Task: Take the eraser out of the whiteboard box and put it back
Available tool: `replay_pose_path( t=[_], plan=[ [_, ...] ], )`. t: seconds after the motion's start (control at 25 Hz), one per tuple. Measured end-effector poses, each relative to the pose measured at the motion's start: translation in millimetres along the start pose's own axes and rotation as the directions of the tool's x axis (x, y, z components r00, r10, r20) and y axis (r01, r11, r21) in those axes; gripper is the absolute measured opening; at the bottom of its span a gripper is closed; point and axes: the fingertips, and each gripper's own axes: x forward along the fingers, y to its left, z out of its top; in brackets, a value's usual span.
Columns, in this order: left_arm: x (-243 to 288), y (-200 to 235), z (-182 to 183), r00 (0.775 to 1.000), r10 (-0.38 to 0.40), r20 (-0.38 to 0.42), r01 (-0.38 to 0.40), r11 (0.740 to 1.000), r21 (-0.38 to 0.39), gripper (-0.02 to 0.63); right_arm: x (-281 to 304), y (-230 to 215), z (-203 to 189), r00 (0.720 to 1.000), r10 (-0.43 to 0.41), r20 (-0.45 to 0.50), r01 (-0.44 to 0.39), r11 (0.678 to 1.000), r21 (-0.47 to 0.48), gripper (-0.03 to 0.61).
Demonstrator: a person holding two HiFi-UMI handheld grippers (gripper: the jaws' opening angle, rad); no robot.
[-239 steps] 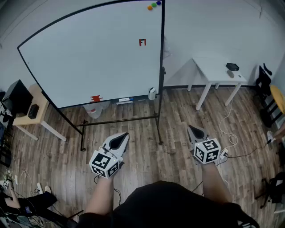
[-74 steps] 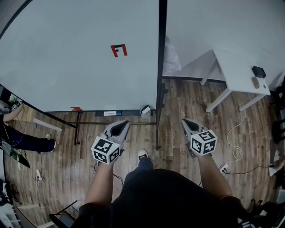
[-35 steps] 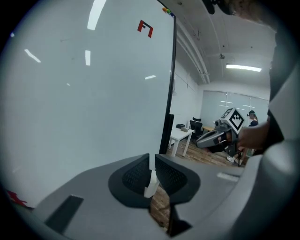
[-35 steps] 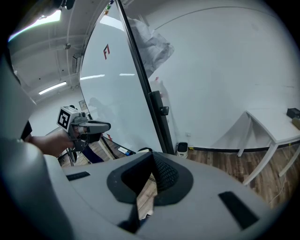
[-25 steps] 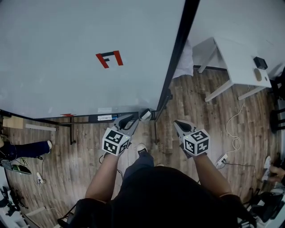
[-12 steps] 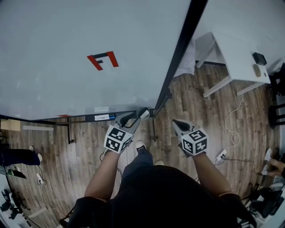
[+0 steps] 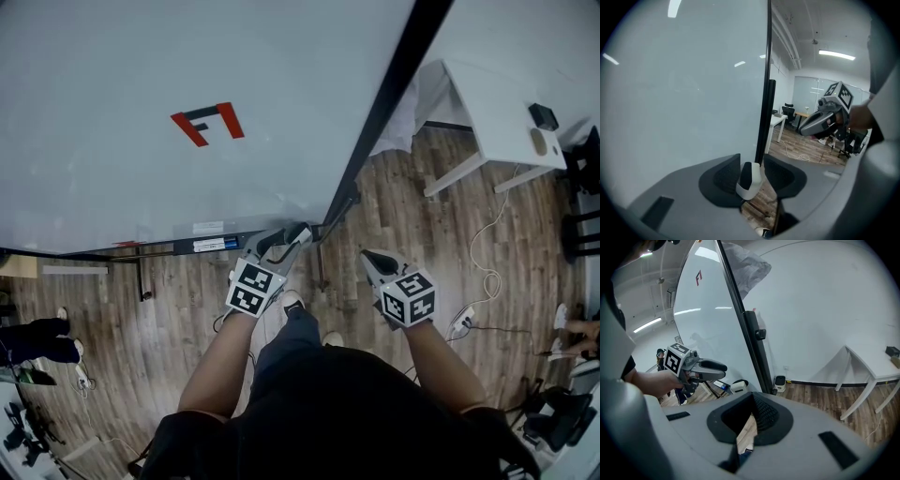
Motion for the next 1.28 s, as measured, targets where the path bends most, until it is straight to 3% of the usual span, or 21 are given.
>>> replay_pose_path(
  t=[0.6, 1.28],
  plan=[
    [28.1, 3.3, -25.4, 0.998, -0.022, -0.057, 0.023, 0.999, 0.023, 0.193, 3.0, 0.0, -12.6, 0.999, -0.01, -0.036, 0.01, 1.0, 0.002, -0.009],
    [59.9, -0.1, -51.0, 0.992, -0.046, -0.114, 0.052, 0.997, 0.051, 0.196, 7.9, -3.7, -23.2, 0.998, -0.023, -0.051, 0.024, 0.999, 0.022, -0.009]
  ],
)
